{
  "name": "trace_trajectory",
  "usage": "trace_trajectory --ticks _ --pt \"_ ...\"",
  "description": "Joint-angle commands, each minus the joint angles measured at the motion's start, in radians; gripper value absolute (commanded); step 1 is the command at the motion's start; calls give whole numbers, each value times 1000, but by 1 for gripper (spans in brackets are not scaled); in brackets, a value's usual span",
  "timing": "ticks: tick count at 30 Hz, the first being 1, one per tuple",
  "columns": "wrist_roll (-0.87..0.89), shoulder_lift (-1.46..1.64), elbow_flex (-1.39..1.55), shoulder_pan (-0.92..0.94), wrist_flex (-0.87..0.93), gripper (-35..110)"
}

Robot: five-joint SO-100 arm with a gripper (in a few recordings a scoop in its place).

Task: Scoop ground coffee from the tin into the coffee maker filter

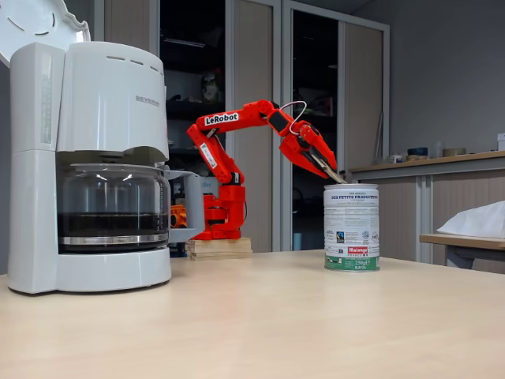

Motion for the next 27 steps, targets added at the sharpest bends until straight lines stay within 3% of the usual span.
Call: trace_trajectory --ticks 1,7,11,27 --pt "-230 -21 -98 18 87 0" --pt "-545 -51 -144 43 163 0" --pt "-655 -74 -137 54 172 0" --pt "-683 -167 -135 -75 210 0"
